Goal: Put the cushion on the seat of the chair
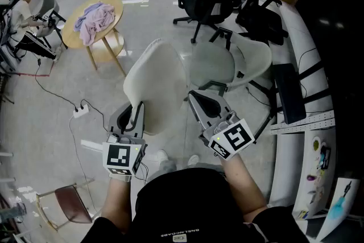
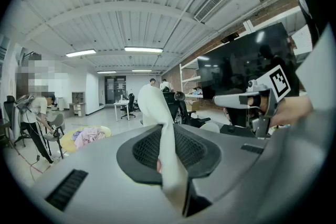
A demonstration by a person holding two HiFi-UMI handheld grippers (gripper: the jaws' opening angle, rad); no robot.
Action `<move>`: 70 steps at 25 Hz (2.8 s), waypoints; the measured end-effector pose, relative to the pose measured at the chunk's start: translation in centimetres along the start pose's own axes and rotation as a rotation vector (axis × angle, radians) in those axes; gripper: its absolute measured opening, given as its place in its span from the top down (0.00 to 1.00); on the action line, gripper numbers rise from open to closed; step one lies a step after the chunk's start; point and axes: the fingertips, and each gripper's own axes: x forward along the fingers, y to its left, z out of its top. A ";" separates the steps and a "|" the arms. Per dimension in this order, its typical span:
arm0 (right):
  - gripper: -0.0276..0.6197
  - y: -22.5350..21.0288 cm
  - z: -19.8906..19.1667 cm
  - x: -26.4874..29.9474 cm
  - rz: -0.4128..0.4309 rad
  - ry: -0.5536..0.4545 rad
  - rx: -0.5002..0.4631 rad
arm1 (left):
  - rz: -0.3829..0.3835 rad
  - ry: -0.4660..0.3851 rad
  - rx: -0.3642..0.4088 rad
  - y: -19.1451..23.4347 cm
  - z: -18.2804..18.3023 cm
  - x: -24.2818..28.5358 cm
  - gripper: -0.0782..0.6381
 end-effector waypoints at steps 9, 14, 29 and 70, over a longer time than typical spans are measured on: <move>0.94 0.6 -1.2 2.6 -0.061 0.030 0.004 | -0.053 -0.019 -0.014 2.5 -0.3 0.7 0.80; 0.94 0.8 -1.4 4.3 -0.108 0.036 0.023 | -0.081 -0.016 -0.007 4.2 -0.6 0.7 0.80; 0.94 3.2 -1.5 9.5 -0.153 -0.010 -0.023 | -0.126 -0.028 -0.001 9.3 -1.8 0.9 0.80; 0.94 -35.6 -1.9 11.3 -0.169 0.021 0.138 | -0.036 0.091 0.049 3.8 3.0 35.1 0.80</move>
